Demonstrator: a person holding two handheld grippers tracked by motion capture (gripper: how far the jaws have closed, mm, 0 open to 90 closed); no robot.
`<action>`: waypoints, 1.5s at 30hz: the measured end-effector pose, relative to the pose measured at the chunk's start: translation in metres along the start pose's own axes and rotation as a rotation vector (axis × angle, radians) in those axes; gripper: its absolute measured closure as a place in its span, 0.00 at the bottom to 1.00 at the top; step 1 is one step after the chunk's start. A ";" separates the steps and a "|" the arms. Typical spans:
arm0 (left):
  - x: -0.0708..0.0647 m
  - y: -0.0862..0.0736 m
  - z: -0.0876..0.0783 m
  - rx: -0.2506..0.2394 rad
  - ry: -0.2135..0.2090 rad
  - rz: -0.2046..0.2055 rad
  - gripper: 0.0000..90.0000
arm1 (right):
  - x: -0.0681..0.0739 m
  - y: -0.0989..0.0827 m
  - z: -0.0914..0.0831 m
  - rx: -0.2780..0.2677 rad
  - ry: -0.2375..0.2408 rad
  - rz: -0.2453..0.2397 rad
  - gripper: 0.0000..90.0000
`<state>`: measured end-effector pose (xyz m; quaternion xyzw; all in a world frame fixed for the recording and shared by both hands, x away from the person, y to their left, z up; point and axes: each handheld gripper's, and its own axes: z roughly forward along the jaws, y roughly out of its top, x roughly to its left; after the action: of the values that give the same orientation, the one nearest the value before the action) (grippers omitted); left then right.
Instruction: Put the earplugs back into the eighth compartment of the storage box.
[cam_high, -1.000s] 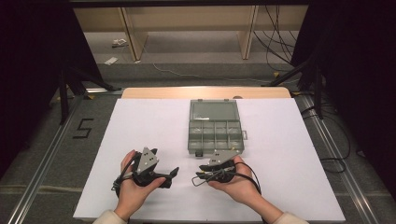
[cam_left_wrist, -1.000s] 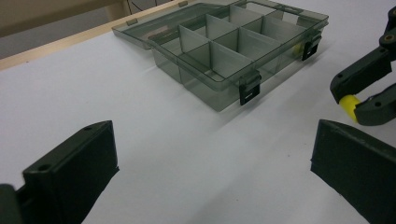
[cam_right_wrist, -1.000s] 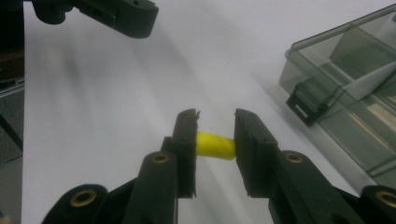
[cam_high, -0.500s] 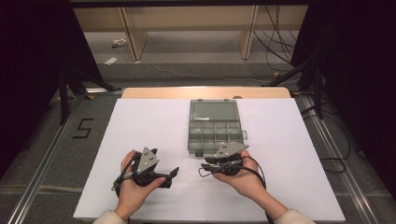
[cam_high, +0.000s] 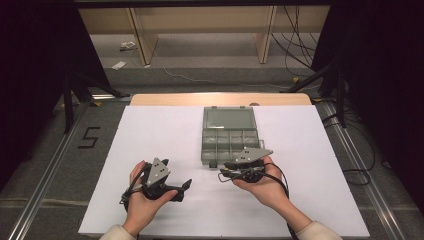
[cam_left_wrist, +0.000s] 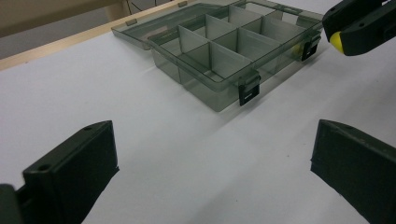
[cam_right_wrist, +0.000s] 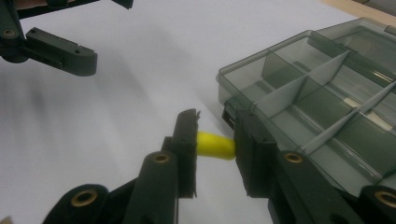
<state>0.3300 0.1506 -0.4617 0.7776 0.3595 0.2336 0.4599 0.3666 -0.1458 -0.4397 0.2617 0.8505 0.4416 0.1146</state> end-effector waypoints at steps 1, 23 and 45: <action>0.000 0.000 0.000 0.001 0.000 0.000 0.00 | -0.001 0.000 -0.001 -0.002 -0.002 0.003 0.79; -0.001 0.000 0.000 0.002 0.000 0.006 0.00 | -0.018 0.002 -0.011 -0.030 -0.042 0.032 0.79; 0.000 0.000 0.001 0.003 -0.003 0.003 0.00 | -0.042 0.004 -0.026 -0.070 -0.096 0.077 0.80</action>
<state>0.3303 0.1501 -0.4618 0.7791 0.3580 0.2327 0.4590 0.3920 -0.1846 -0.4226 0.3110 0.8174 0.4621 0.1472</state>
